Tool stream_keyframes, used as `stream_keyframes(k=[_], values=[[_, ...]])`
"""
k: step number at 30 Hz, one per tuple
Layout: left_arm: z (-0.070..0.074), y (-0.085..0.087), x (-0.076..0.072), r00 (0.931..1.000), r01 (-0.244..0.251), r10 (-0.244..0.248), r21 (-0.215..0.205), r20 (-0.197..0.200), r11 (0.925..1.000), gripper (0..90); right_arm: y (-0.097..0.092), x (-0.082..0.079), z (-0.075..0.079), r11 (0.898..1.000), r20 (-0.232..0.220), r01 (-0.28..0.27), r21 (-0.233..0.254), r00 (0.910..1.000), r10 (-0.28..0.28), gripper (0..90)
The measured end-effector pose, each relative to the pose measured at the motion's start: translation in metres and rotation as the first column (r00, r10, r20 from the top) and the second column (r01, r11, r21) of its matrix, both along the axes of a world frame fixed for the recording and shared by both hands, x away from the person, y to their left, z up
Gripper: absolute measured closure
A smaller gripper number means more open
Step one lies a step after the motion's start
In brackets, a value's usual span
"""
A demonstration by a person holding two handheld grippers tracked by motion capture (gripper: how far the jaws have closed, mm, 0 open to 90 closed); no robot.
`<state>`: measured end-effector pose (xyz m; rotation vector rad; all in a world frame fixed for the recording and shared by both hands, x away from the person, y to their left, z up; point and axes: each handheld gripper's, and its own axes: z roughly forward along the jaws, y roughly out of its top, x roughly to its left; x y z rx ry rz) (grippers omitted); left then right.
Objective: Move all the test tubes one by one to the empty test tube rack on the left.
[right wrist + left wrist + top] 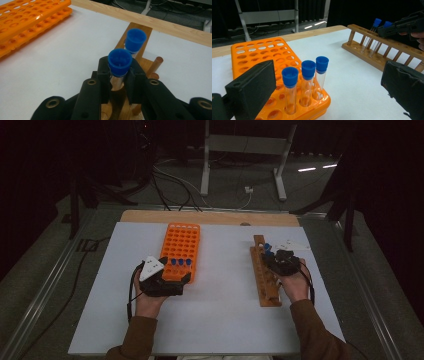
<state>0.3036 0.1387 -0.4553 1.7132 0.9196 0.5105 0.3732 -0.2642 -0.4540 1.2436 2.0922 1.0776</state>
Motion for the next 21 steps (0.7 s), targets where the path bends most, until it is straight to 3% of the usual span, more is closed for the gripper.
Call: stream_keyframes(k=[21], values=[[0.0,0.001,0.0,1.0,-0.007,0.007,-0.001,0.001,1.0,0.7,-0.006,-0.007,0.017,0.999,0.009,0.001,0.046,1.0,-0.001,77.0]])
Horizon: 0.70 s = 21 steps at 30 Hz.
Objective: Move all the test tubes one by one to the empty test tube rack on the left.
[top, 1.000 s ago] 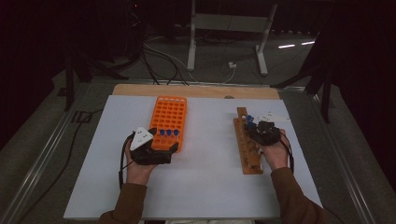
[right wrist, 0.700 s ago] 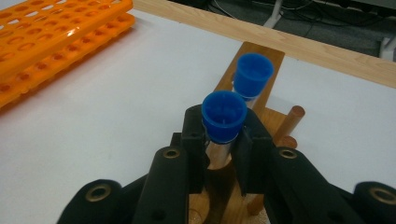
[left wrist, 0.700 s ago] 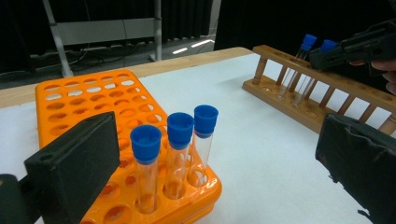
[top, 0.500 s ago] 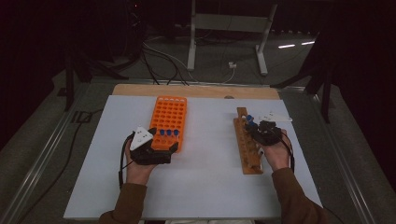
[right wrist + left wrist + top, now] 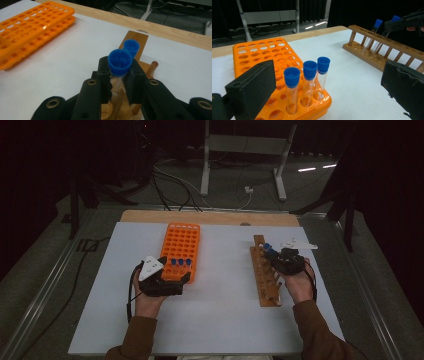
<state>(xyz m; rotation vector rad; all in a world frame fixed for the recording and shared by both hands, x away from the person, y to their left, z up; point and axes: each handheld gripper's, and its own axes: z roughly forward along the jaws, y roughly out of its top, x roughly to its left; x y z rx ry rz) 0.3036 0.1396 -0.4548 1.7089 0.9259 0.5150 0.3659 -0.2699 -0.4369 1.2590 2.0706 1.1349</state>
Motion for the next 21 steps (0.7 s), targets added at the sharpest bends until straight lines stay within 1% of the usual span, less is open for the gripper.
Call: stream_keyframes(k=[5,11,18,21], values=[[0.0,0.0,0.0,1.0,0.001,-0.001,0.001,-0.001,1.0,0.8,-0.001,-0.003,0.007,1.0,0.008,-0.003,0.005,1.0,0.003,77.0],[0.0,0.0,0.0,1.0,0.0,0.0,0.002,-0.001,1.0,0.7,-0.002,-0.008,0.018,1.0,0.029,-0.013,0.005,0.9995,0.013,76.9],[0.0,-0.001,0.0,1.0,0.0,0.0,0.004,-0.003,1.0,0.7,-0.003,-0.011,0.028,1.0,0.049,-0.02,0.003,0.9986,0.02,77.0],[0.0,-0.001,0.0,1.0,0.0,0.0,0.007,-0.004,1.0,0.7,-0.003,-0.013,0.033,1.0,0.062,-0.021,0.01,0.9979,0.02,77.0]])
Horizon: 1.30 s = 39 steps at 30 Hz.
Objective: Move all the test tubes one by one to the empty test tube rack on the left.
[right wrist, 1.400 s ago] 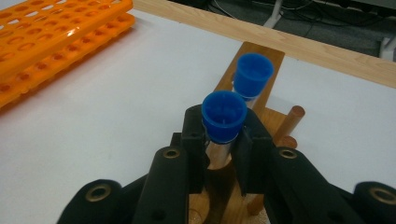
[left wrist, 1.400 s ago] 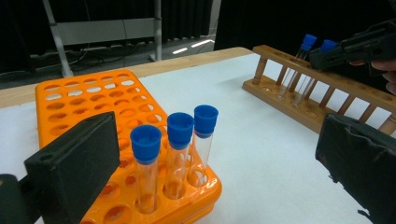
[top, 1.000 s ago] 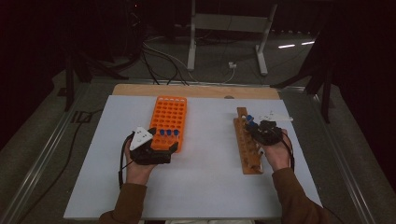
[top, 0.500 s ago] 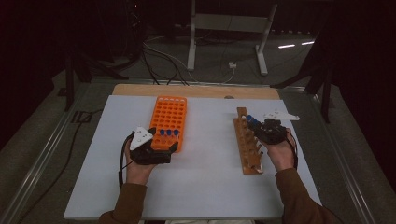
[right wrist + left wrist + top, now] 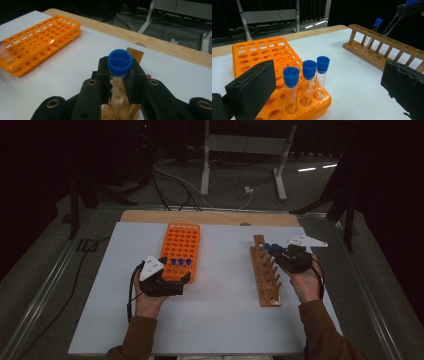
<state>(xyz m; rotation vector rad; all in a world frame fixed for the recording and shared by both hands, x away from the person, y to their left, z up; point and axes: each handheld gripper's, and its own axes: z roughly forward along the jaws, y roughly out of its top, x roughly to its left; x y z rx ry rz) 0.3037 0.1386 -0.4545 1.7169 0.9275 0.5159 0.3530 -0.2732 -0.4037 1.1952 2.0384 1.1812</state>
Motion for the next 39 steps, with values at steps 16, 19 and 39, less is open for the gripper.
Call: stream_keyframes(k=[16,19,39], values=[[0.001,-0.003,0.0,1.0,0.004,-0.004,0.01,-0.004,0.9999,0.8,0.022,-0.009,0.01,0.996,0.02,-0.084,0.011,0.9963,0.084,76.9],[0.001,-0.003,0.0,1.0,0.006,-0.006,0.011,-0.004,0.9999,0.8,0.029,-0.01,0.009,0.995,0.015,-0.103,0.008,0.9946,0.103,76.9],[0.004,-0.015,-0.004,0.9995,0.03,-0.03,0.015,0.007,0.9994,0.8,0.068,-0.02,0.005,0.975,-0.017,-0.222,-0.013,0.9749,0.222,76.8]])
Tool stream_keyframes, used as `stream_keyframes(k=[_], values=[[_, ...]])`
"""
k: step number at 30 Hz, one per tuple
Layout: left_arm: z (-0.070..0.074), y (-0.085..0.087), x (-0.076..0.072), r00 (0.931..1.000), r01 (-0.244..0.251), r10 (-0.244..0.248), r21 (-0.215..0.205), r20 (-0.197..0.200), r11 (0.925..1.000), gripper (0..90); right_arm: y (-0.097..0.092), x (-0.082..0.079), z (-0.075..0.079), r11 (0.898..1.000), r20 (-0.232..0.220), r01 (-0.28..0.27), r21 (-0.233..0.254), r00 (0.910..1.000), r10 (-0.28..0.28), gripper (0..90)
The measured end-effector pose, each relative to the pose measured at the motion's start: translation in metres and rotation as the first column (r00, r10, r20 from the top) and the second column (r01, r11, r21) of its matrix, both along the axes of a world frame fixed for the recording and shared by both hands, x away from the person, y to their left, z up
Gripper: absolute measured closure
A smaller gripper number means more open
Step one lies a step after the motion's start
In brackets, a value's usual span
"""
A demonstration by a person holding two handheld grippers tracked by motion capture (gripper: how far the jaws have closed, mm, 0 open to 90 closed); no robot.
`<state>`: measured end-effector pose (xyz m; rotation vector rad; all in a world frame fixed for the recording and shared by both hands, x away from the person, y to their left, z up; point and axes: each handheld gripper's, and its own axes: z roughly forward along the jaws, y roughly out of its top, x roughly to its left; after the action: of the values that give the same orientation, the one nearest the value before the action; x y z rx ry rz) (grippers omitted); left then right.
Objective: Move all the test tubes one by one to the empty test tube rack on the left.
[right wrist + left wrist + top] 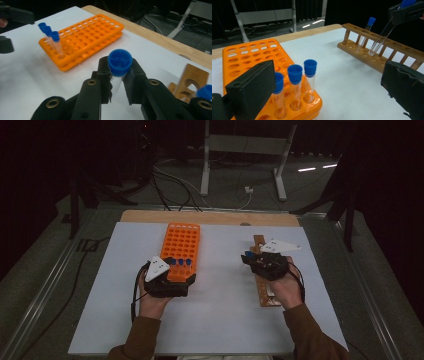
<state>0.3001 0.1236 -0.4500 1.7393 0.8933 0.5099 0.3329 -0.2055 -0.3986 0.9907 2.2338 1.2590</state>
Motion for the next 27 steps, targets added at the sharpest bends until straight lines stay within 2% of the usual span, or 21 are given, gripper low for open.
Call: stream_keyframes(k=[4,16,22,27], values=[[0.001,-0.003,-0.001,1.0,0.007,-0.007,0.002,0.004,1.0,0.9,0.006,-0.004,0.001,1.0,0.001,-0.025,-0.001,0.9997,0.025,76.8],[0.006,-0.01,-0.004,0.9997,0.022,-0.022,0.002,0.011,0.9997,1.8,0.031,-0.012,-0.003,0.994,-0.039,-0.105,-0.008,0.9938,0.105,76.8],[0.008,-0.015,-0.007,0.9992,0.033,-0.033,-0.003,0.022,0.9994,5.8,0.042,-0.015,-0.004,0.991,-0.049,-0.136,-0.005,0.9896,0.135,76.7],[0.008,-0.023,-0.009,0.9973,0.071,-0.071,-0.008,0.019,0.9975,8.1,0.05,-0.017,-0.004,0.987,-0.048,-0.158,0.005,0.9863,0.158,76.8]])
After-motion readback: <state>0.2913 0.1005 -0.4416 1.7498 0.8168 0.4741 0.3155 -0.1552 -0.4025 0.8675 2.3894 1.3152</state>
